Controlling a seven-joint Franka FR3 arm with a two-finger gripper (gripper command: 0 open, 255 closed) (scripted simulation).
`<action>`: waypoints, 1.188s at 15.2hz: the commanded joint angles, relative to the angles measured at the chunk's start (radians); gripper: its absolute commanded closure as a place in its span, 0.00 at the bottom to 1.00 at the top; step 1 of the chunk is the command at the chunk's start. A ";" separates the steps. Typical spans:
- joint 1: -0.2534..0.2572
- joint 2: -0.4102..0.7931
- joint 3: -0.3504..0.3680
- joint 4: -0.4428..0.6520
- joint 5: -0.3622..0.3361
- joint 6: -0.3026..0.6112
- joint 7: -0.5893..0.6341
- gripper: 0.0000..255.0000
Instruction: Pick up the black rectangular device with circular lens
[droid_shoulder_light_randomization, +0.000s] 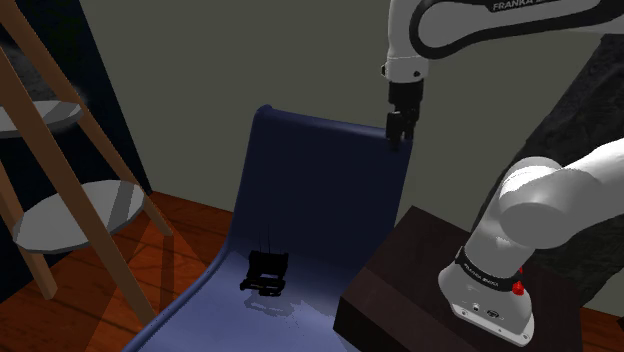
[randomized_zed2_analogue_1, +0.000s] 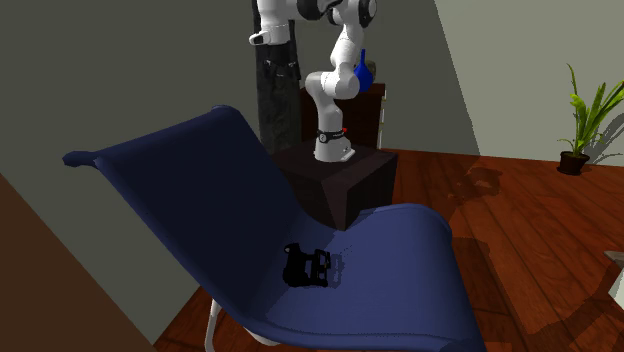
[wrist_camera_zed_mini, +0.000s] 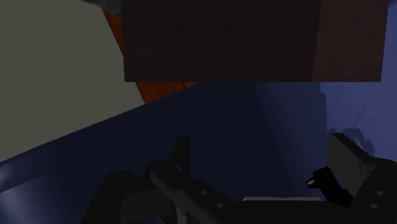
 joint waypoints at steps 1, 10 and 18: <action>0.011 0.048 0.011 -0.023 0.018 0.074 0.017 0.00; 0.059 0.341 0.057 -0.027 0.086 0.377 0.075 0.00; 0.095 0.649 0.097 0.067 0.129 0.600 0.112 0.00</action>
